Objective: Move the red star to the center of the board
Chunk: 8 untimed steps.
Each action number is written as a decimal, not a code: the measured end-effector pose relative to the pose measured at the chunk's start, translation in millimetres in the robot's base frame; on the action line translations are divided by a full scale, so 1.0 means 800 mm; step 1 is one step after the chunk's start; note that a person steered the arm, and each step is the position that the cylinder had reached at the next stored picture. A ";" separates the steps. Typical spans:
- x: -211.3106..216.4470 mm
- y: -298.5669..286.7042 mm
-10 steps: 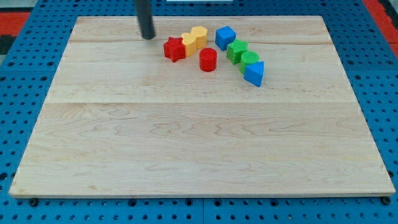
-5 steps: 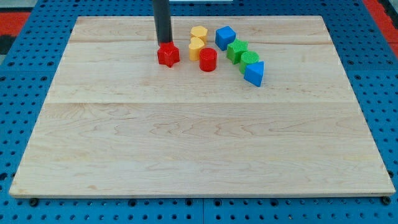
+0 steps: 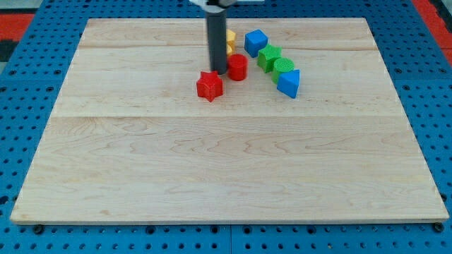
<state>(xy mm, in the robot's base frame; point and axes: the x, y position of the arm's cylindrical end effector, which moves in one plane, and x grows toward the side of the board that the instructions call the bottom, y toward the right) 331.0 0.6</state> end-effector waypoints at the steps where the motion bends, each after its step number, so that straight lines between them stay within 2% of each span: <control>1: -0.032 0.030; 2: -0.040 0.022; 3: -0.024 -0.017; 4: 0.017 -0.049; 5: 0.023 -0.045; 7: 0.113 0.058; 8: 0.178 0.047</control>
